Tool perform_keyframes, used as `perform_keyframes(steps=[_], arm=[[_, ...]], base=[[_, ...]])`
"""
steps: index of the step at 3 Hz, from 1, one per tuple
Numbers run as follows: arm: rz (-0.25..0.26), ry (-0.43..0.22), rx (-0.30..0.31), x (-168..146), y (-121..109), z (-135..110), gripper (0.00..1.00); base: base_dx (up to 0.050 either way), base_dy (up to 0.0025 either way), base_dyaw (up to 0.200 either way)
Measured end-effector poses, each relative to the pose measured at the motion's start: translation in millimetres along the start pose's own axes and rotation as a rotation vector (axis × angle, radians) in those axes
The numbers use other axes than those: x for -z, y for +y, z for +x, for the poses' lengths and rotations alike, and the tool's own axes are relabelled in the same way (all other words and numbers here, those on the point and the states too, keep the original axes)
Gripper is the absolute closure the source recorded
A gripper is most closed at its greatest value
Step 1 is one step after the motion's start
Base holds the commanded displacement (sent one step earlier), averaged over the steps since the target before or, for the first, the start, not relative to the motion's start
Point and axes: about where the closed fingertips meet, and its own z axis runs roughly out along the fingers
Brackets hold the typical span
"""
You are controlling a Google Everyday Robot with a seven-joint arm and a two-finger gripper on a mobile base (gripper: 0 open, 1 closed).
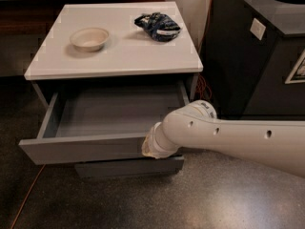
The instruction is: Close top drawer
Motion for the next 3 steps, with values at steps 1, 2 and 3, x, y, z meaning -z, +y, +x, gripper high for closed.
perform_keyframes(steps=[1,2,3], arm=[[0.001,-0.024,-0.003,-7.5,-21.8,2.6,1.00],[0.003,-0.043,-0.005,-13.5,-36.5,4.2,1.00],[0.008,-0.069,-0.012,-21.1,-52.0,7.2,1.00]], base=[[0.000,0.00000,0.000],[0.000,0.00000,0.000],[0.000,0.00000,0.000]])
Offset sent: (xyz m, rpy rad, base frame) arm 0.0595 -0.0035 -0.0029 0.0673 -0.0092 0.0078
